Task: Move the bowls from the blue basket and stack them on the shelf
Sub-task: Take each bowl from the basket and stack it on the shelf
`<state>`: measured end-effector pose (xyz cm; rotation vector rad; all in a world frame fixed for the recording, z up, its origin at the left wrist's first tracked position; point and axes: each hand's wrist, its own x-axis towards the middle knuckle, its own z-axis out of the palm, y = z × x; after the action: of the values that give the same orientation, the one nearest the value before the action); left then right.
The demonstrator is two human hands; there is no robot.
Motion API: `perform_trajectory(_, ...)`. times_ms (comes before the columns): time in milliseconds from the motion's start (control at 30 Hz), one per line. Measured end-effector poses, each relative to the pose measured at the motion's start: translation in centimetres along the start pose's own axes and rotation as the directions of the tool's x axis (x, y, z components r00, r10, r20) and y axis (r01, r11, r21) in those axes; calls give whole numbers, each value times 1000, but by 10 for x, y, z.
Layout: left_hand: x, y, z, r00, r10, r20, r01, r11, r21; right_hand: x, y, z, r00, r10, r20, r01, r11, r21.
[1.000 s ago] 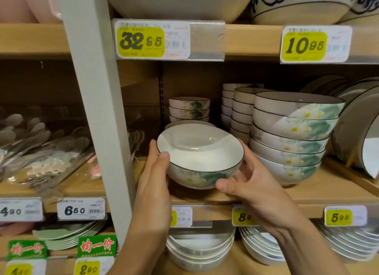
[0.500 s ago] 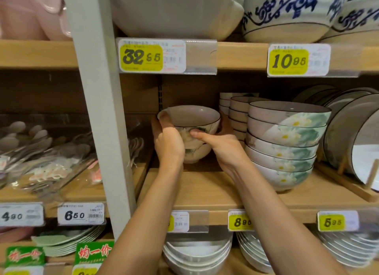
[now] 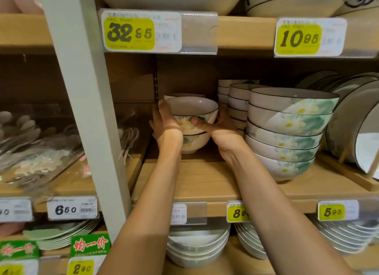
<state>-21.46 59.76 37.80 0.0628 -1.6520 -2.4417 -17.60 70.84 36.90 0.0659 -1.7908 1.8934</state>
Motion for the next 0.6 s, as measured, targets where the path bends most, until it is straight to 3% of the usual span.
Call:
perform_trajectory(333,21,-16,3,994,-41,99,36,998,45,8,15,-2,995,95,13,-96,995,22)
perform_trajectory(600,28,-25,0,996,-55,65,54,998,25,4,24,0,985,168,28,-168,986,17)
